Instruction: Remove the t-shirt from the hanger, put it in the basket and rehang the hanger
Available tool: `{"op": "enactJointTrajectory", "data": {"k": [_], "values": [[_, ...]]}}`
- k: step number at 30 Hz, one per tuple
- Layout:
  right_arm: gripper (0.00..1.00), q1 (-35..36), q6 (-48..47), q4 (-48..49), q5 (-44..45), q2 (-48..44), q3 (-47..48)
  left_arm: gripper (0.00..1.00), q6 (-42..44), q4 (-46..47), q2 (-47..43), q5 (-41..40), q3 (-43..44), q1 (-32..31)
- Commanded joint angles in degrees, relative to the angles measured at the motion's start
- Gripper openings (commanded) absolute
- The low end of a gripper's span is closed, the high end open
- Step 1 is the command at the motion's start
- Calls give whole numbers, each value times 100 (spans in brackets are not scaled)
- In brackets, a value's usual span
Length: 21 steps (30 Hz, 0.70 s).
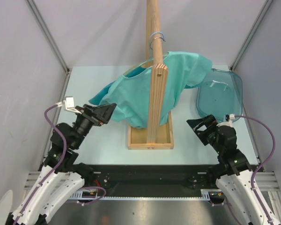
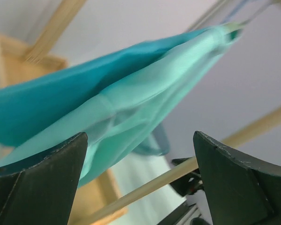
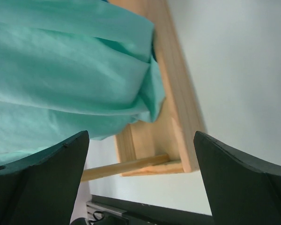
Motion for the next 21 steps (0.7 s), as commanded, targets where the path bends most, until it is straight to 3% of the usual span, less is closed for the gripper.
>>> {"op": "enactJointTrajectory", "data": {"k": [1,4,10,17,21], "values": [[100,-3,-279,-1013,284,142,577,100,525,-2072,145,-394,724,26],[100,-20,-296,-1286,180,125,981,100,1283,-2238,75,126,1076,26],[100,-20,-780,-1004,-621,-130,1201,100,1916,-2466,513,66,2201,34],[100,-12,-1000,-1207,-674,-78,1632,100,2785,-2889,2452,1013,4459,113],[99,-20,-1044,-1198,-700,-51,1834,88,2945,-2820,3323,2259,5680,603]]}}
